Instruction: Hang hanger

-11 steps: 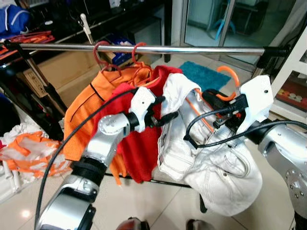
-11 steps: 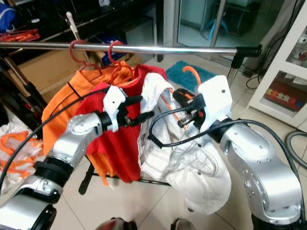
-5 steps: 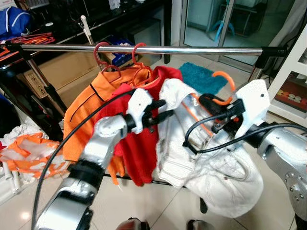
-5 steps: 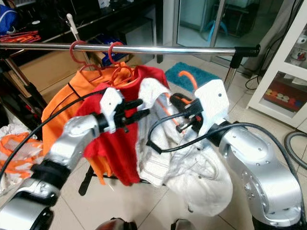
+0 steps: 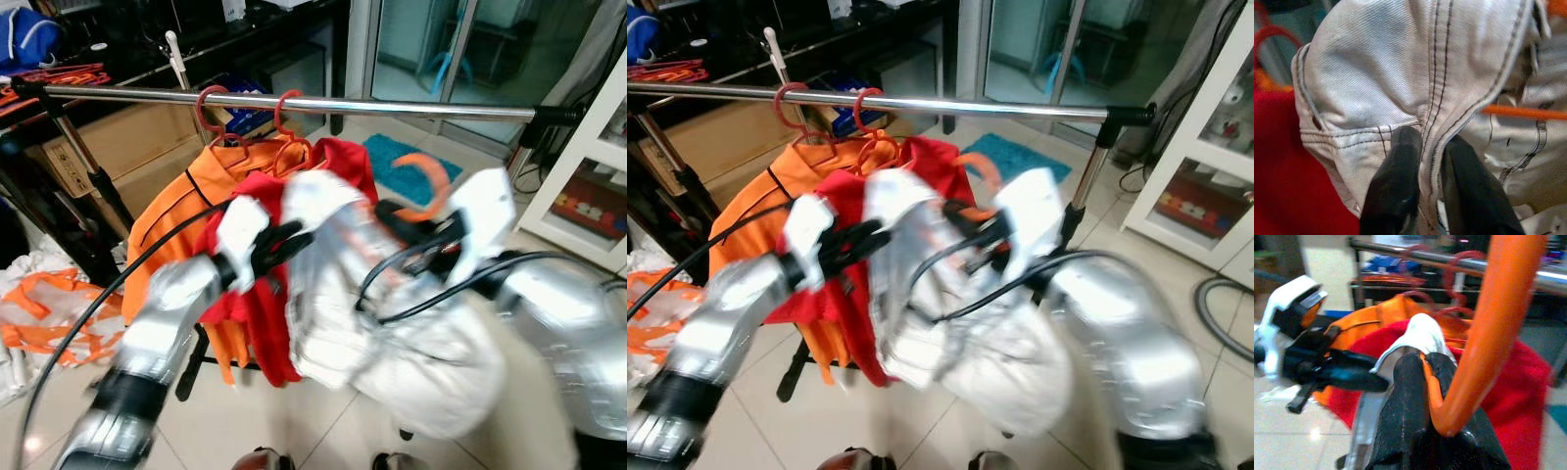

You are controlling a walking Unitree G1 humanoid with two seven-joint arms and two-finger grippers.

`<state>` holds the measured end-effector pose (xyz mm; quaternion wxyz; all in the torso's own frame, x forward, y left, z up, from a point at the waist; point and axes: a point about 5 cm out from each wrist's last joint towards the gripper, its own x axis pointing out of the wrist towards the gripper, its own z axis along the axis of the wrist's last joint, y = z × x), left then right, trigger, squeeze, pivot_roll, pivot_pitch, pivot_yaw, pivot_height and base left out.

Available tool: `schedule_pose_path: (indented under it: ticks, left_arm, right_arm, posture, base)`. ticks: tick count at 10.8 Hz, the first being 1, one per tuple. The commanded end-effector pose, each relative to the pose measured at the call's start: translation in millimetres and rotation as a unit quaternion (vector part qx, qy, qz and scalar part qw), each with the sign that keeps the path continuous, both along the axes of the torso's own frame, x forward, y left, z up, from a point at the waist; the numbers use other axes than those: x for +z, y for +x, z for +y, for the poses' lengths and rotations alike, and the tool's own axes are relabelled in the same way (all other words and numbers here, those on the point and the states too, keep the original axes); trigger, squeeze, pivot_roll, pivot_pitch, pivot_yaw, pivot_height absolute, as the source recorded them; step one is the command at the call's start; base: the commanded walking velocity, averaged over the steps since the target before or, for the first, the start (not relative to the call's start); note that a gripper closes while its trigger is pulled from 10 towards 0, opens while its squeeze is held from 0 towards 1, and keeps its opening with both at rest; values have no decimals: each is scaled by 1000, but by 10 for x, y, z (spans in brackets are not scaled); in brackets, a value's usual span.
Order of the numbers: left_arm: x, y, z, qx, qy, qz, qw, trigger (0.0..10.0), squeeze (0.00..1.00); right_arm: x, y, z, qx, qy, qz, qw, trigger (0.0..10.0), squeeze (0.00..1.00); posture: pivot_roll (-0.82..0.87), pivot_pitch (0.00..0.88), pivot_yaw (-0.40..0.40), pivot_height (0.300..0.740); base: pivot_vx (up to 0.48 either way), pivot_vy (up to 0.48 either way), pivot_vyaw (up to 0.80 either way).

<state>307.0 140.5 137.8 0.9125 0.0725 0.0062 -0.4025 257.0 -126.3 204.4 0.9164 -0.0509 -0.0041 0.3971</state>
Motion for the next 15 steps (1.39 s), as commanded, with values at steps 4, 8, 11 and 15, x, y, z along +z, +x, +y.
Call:
schedule_pose_path:
  ticks: [4,8,11,15]
  left_arm:
    - [109,-186,202,41,18,6,999,0,0]
    - [504,-213,444,-3,84,3,996,0,0]
    - [703,-52,816,44,143,-12,989,0,0]
    - [502,58,1184,119,165,17,979,0,0]
  right_arm:
    - [-171,-171,197,117,-71,-63,989,0,0]
    - [-408,-284,-126,143,-177,-63,972,0,0]
    - [-553,-368,-290,154,-228,-53,960,0,0]
    - [-176,-350,-500,98,-106,-41,989,0,0]
  posture:
    - [-22,64,64,740]
    - [-13,71,73,740]
    - [-14,72,76,740]
    - [-20,71,83,740]
  base:
    - [0,0,0]
    - [0,0,0]
    - [0,0,0]
    - [0,0,0]
